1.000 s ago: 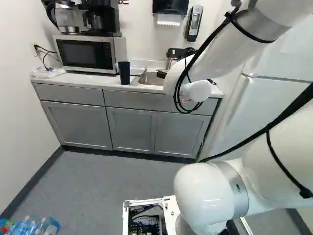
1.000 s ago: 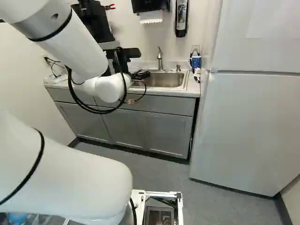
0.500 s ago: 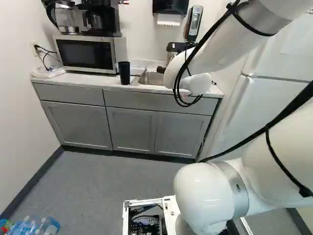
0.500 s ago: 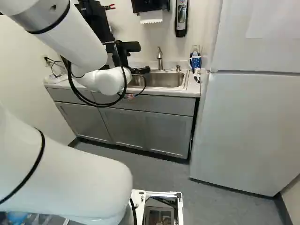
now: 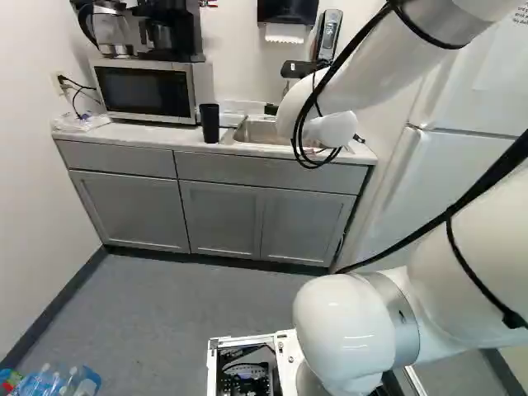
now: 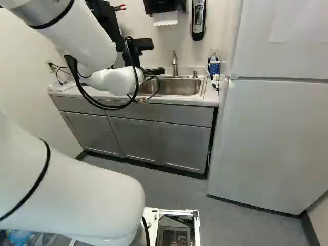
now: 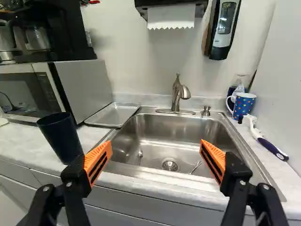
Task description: Rinse the cup and place it in the tray
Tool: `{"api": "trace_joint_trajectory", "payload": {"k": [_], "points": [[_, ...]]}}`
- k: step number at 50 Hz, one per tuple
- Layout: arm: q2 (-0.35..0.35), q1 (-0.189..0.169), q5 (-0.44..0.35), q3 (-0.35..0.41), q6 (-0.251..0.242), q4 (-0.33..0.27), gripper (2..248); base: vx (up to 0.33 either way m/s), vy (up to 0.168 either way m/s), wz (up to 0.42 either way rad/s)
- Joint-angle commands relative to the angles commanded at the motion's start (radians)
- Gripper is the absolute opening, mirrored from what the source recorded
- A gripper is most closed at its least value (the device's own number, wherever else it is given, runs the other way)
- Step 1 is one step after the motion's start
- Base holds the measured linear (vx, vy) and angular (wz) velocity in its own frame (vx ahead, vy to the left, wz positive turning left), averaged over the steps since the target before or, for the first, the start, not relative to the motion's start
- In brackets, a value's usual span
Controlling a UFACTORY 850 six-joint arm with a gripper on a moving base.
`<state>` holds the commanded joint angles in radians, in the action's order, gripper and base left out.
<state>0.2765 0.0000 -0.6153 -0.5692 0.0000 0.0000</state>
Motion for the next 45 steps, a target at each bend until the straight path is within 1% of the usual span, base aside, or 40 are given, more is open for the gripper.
{"api": "trace_joint_trajectory", "payload": {"k": [45], "points": [[-0.026, 0.0, 0.091, -0.118, 0.0, 0.0, 247, 0.0, 0.0, 0.0]]}}
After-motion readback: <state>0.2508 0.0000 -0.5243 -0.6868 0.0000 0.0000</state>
